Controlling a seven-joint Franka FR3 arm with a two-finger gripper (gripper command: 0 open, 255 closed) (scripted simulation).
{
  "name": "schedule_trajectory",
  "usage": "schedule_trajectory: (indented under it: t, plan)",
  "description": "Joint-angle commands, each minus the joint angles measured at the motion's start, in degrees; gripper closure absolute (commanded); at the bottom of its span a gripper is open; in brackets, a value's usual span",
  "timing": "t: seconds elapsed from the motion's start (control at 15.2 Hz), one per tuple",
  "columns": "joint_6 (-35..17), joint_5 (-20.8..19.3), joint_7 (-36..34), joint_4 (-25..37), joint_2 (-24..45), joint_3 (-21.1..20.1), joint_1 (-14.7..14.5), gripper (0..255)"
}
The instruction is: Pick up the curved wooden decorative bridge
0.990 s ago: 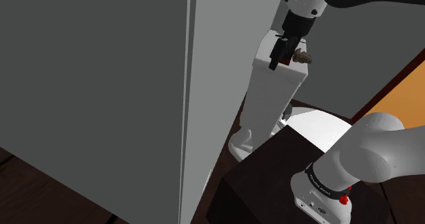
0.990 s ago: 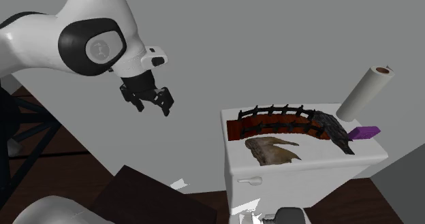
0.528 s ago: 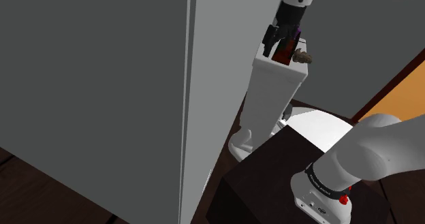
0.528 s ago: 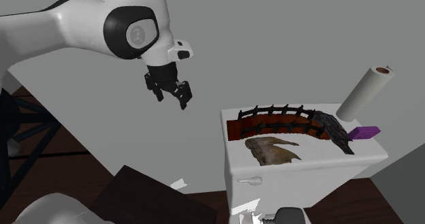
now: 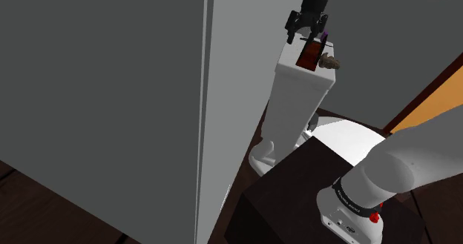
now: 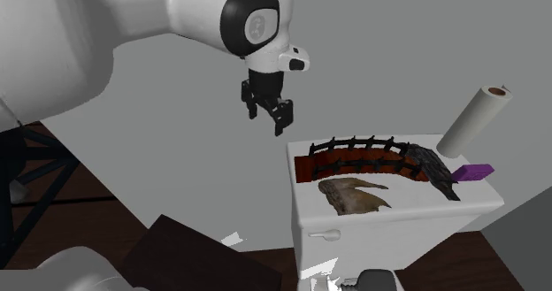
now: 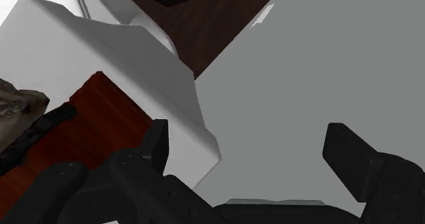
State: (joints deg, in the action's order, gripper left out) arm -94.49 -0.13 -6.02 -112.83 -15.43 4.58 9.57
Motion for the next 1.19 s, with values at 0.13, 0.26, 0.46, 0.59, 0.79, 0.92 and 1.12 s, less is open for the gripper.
schedule_trajectory:
  t: [0.13,0.26,0.46,0.59,0.79,0.92,1.12]
  plan:
    - [2.2,1.3,-3.0,7.5,7.1,2.9,2.7,0]
    - [3.7,2.1,-4.4,11.7,10.7,4.4,4.1,0]
    - [6.1,3.7,-6.4,17.9,16.0,6.7,6.2,0]
    - [7.8,4.9,-7.7,22.2,19.5,8.3,7.8,0]
    - [10.6,7.0,-9.6,28.5,24.7,10.5,10.5,0]
    - [12.6,8.6,-10.9,32.9,28.1,12.0,12.4,0]
    - [15.8,11.0,-13.0,39.4,33.2,14.0,15.7,0]
